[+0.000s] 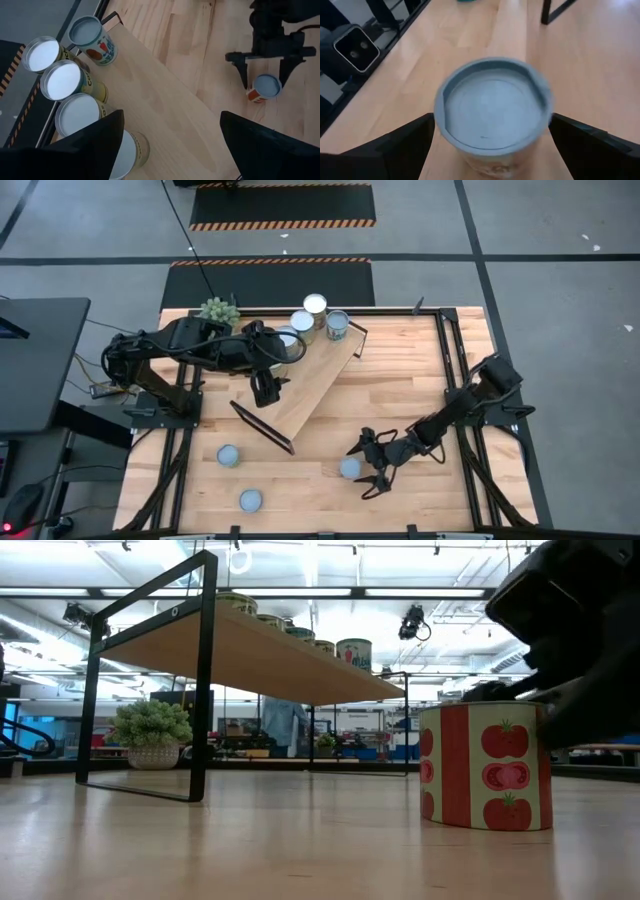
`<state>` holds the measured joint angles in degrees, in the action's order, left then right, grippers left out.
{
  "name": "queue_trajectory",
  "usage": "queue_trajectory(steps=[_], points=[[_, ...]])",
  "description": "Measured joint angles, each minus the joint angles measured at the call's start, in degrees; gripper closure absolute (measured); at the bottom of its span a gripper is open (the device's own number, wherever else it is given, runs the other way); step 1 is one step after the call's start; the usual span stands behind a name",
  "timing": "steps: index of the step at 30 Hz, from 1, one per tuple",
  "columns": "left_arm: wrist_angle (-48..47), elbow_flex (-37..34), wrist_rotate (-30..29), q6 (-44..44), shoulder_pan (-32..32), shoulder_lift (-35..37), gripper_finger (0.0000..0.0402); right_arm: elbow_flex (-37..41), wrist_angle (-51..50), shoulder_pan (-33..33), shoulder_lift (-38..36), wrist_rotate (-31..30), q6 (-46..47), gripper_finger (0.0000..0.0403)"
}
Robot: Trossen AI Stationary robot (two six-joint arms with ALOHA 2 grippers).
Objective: Pick and place cans onto a shelf
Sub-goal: Put the canned tomatoes on the shelf
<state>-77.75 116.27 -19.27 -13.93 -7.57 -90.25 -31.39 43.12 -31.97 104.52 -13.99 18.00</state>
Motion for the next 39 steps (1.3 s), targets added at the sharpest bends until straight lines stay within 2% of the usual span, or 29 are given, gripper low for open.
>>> queue_trajectory(steps=[12, 15, 21, 25, 31, 39], points=[[-0.1, 0.0, 0.0, 0.0, 0.0, 0.0, 0.0068, -5.3, 5.2, 1.1, 8.1, 0.0, -1.9, 0.0010], [-0.1, 0.0, 0.0, 0.0, 0.0, 0.0, 0.0068, -5.2, 4.0, 1.4, 7.7, -0.3, -2.8, 0.0033], [-0.1, 0.0, 0.0, 0.0, 0.0, 0.0, 0.0068, -5.2, 2.5, 2.1, 6.9, 0.4, -3.0, 0.0105], [-0.1, 0.0, 0.0, 0.0, 0.0, 0.0, 0.0068, -5.2, 2.0, 3.3, 6.4, 0.6, -2.8, 0.0113], [-0.1, 0.0, 0.0, -0.5, 0.0, 0.0, 0.0068, -5.1, -3.4, 7.2, 0.8, -0.2, -2.5, 0.0113], [0.0, 0.0, 0.0, -0.5, 0.0, 0.0, 0.0068, -5.1, -16.2, 15.8, -13.7, -5.2, -5.2, 0.0111]])
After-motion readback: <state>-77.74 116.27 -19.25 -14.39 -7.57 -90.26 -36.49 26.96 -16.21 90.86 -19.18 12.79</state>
